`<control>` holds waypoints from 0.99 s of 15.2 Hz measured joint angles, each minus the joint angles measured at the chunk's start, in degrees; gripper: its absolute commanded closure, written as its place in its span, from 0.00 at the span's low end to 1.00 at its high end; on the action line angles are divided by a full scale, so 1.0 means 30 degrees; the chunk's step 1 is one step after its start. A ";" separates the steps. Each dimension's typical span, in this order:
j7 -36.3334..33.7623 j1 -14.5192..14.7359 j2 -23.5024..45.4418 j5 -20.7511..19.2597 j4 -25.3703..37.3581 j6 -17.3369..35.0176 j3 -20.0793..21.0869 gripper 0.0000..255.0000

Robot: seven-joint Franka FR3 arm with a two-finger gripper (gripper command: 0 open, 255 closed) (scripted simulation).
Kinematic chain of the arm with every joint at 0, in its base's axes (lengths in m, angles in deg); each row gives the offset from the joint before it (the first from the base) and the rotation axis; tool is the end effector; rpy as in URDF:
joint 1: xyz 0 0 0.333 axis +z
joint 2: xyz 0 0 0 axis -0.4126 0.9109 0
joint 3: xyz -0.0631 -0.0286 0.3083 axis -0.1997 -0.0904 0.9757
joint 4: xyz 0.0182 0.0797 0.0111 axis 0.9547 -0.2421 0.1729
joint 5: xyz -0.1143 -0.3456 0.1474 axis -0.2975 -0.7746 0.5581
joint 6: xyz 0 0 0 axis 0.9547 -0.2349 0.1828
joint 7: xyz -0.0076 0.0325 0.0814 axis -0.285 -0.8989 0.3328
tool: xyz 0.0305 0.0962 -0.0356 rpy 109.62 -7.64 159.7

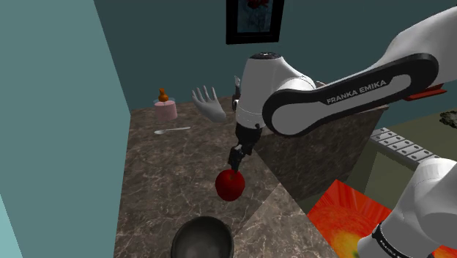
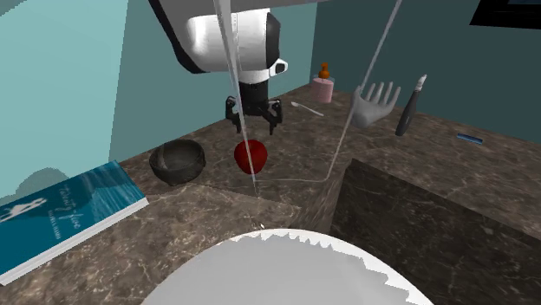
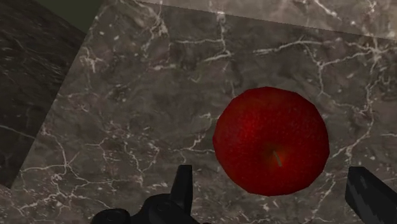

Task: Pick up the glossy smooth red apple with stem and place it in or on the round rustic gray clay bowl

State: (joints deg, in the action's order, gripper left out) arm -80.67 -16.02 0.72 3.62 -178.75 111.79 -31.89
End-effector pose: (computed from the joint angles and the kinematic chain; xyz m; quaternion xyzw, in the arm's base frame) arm 0.4301 0.2418 0.4427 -0.9885 -0.1394 -0.0572 0.0153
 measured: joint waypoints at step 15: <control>-0.1192 0.0146 0.2523 -0.0923 -0.0007 0.2707 0.0698 0.00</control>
State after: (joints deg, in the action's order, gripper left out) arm -84.25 -15.58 8.29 0.85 -178.77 119.91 -29.80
